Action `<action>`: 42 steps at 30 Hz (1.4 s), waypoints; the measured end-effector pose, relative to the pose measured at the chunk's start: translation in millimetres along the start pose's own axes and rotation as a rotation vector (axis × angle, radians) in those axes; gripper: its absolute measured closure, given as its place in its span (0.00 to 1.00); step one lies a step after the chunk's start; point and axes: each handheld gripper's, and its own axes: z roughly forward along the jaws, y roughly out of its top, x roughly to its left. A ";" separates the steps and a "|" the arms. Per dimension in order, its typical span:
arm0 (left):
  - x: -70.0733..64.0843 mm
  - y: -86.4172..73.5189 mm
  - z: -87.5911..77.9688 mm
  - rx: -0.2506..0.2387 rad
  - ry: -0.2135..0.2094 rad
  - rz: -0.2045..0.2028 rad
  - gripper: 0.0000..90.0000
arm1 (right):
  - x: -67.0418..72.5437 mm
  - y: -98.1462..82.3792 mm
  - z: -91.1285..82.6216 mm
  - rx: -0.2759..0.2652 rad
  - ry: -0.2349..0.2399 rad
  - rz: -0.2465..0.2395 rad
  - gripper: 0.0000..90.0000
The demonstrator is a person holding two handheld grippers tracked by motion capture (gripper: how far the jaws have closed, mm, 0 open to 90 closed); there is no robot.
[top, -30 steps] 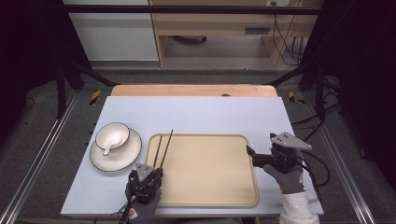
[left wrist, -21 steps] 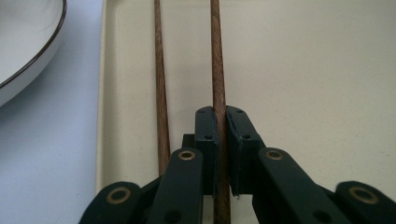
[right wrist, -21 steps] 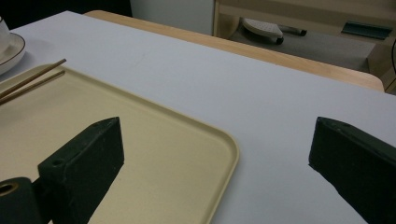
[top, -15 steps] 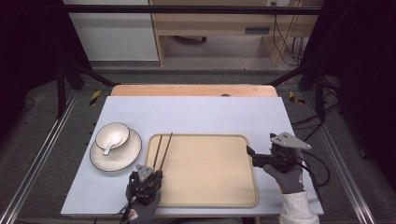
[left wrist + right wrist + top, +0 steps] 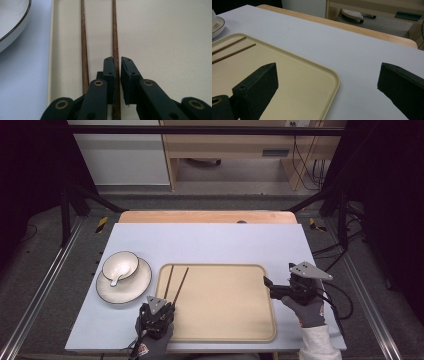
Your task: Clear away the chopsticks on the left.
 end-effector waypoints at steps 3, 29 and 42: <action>1.2 2.8 -3.5 -0.015 -0.008 0.000 0.88 | -0.2 0.2 -0.4 -0.002 0.001 0.003 0.04; 48.8 75.8 -43.9 -0.138 -0.255 0.194 0.40 | -7.3 2.7 -10.7 -0.038 0.004 0.032 0.03; 81.9 53.6 -45.1 -0.156 -0.275 0.163 0.31 | -15.8 -3.7 -7.3 -0.024 -0.011 0.057 0.03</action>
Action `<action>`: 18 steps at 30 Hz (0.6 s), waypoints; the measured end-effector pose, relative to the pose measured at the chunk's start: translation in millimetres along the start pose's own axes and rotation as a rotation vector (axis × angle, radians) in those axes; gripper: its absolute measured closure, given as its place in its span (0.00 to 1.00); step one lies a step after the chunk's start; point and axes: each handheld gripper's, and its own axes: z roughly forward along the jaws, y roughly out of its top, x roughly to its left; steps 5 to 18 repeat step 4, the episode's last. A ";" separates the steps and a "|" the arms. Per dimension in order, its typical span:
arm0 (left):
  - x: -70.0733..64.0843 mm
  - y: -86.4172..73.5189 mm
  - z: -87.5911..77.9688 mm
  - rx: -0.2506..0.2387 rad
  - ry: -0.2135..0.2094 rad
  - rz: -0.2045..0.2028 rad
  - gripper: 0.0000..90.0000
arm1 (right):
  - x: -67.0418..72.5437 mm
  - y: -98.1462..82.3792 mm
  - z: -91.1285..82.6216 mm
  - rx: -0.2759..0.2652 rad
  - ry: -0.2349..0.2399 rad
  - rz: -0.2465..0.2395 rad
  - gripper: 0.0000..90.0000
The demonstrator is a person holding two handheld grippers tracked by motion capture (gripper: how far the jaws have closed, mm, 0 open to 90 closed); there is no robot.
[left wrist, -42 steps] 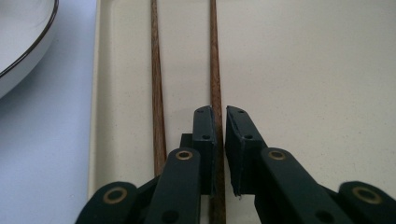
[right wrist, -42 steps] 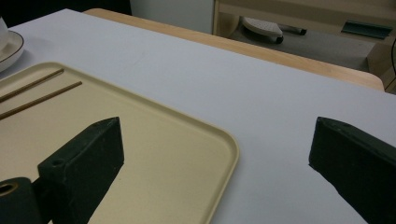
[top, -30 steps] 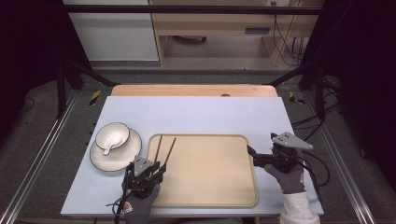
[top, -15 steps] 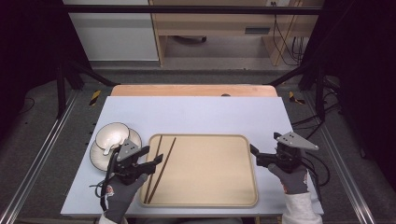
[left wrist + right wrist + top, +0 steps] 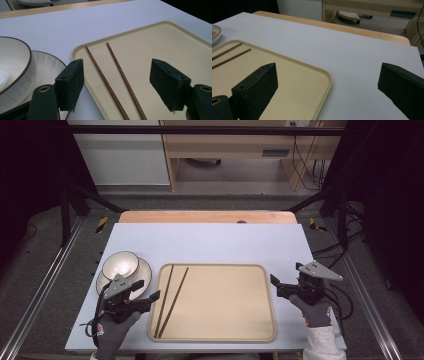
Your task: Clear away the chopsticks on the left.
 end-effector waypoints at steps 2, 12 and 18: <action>0.3 -1.0 0.3 0.005 0.000 0.004 0.30 | -0.7 -1.2 1.3 0.006 -0.002 0.000 0.03; 1.2 -2.4 0.0 0.008 -0.001 0.010 0.30 | -1.0 -1.5 1.7 0.009 -0.003 -0.001 0.03; 1.2 -2.4 0.0 0.008 -0.001 0.010 0.30 | -1.0 -1.5 1.7 0.009 -0.003 -0.001 0.03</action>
